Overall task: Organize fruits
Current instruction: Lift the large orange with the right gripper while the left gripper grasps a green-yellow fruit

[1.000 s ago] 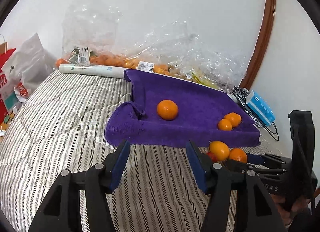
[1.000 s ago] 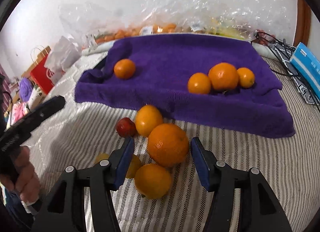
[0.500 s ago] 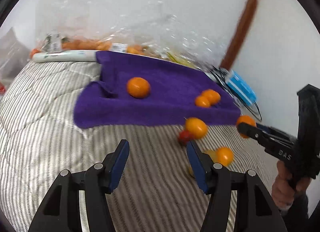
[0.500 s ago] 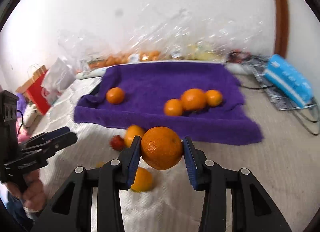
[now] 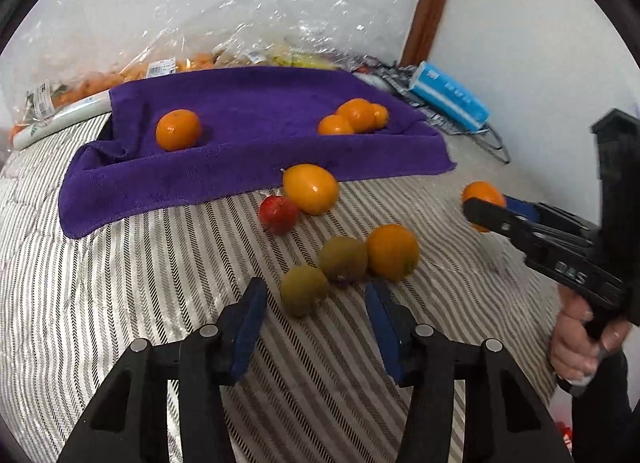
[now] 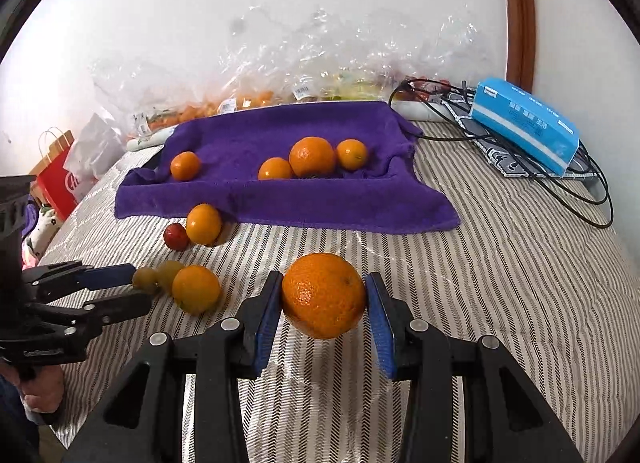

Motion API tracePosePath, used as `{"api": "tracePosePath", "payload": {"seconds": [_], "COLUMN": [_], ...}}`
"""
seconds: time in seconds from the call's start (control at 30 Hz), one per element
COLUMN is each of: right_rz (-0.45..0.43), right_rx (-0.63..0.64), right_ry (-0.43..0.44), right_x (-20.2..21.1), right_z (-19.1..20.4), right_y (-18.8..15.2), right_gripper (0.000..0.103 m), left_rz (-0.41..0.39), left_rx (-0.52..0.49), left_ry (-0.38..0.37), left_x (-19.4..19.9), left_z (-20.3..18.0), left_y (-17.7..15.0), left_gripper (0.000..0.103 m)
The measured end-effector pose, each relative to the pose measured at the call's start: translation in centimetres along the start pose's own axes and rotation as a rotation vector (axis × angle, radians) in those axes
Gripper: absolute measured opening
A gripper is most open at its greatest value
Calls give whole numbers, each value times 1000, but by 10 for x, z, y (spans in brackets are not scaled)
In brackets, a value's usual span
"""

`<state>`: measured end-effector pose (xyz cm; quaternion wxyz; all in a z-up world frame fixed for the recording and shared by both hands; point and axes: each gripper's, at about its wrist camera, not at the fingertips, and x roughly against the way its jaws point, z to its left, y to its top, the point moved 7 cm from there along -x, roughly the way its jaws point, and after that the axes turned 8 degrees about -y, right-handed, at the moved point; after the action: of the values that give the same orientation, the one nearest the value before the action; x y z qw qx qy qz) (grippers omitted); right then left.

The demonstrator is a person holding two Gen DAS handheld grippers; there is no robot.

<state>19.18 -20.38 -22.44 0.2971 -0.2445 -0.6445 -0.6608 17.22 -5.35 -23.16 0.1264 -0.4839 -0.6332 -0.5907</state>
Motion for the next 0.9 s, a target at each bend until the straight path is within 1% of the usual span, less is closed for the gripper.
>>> {"api": "tracePosePath", "payload": {"seconds": [0.03,0.07,0.1,0.17,0.27,0.37,0.43,0.47,0.5,0.6,0.67,0.77,0.8,0.9], "right_rz": [-2,-5,-6,-19,-40,-49,-36,-22,-8,19,26,16,14,10], "right_rx": [0,1,4,10,18,42,44,33,26,21,31,32,25,5], "right_ry": [2,7,12,20,17,18,48,71,76,43,43,27,37,58], "right_x": [0,0,1,3,2,-4,-9,-12,-15,-21,-22,-20,-20,-19], "right_z": [0,1,2,3,5,11,16,17,18,16,17,17,15,12], "right_y": [0,-1,-1,1,7,13,14,14,14,12,11,11,11,11], "right_gripper": [42,42,42,42,42,42,41,41,41,41,41,41,41,41], "left_rz": [7,8,12,9,7,-9,-21,-22,-23,-18,-15,-24,-32,-39], "left_rx": [-3,-17,-25,-33,-27,25,63,71,74,53,56,99,115,127], "left_ry": [22,70,94,114,172,238,229,234,244,287,299,265,249,235], "left_x": [-3,-3,-3,2,11,18,20,20,20,18,18,18,19,19], "left_z": [0,0,1,3,16,38,45,46,46,42,41,44,46,46], "left_y": [0,0,-1,-3,-7,-5,-3,-3,-2,-2,-3,-3,-4,-4], "left_gripper": [35,27,24,24,24,24,24,24,24,24,24,24,24,24]}}
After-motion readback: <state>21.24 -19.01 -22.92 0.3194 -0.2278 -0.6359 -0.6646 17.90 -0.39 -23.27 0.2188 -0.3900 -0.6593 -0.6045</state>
